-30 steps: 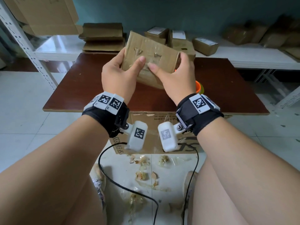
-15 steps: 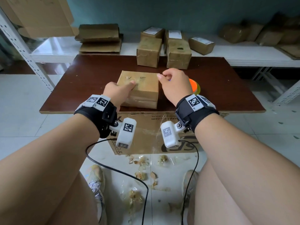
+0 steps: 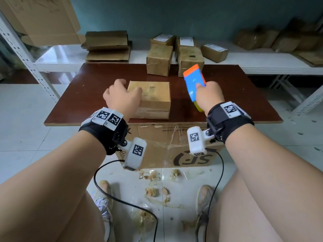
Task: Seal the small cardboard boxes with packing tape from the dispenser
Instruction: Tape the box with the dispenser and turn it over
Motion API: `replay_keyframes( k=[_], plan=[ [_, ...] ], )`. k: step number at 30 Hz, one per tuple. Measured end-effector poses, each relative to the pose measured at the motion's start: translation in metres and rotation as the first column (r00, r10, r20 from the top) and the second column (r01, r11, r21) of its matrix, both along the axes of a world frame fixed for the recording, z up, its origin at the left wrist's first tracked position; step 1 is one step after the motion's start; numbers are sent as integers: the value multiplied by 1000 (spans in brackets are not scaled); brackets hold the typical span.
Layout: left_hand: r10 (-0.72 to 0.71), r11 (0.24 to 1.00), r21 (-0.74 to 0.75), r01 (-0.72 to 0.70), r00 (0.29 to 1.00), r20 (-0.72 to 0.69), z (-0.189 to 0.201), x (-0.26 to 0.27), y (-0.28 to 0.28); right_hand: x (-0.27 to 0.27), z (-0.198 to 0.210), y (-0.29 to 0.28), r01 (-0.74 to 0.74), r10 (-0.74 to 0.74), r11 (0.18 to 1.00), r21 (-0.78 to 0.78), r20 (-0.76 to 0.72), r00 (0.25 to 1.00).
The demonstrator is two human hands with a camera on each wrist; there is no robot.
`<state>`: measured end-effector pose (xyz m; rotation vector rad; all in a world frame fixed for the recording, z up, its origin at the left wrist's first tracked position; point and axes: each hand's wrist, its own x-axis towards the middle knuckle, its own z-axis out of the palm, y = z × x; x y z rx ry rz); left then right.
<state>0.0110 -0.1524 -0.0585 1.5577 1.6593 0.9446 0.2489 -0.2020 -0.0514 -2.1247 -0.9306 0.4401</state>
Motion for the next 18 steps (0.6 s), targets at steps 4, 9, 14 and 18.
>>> replay_keyframes(
  k=[4,9,14,18],
  plan=[
    [-83,966,256,41,985,154,18,6,-16,4,29,-12,184,57,904,386,-535,843],
    [-322,916,339,216,899,297,30,29,-36,-29,41,-28,97,362,813,575,-628,689],
    [-443,888,271,371,847,293,29,51,-61,-71,38,-47,-180,463,840,512,-503,730],
    [-466,884,269,382,754,462,36,51,-61,-62,39,-49,-153,470,829,538,-520,713]
  ],
)
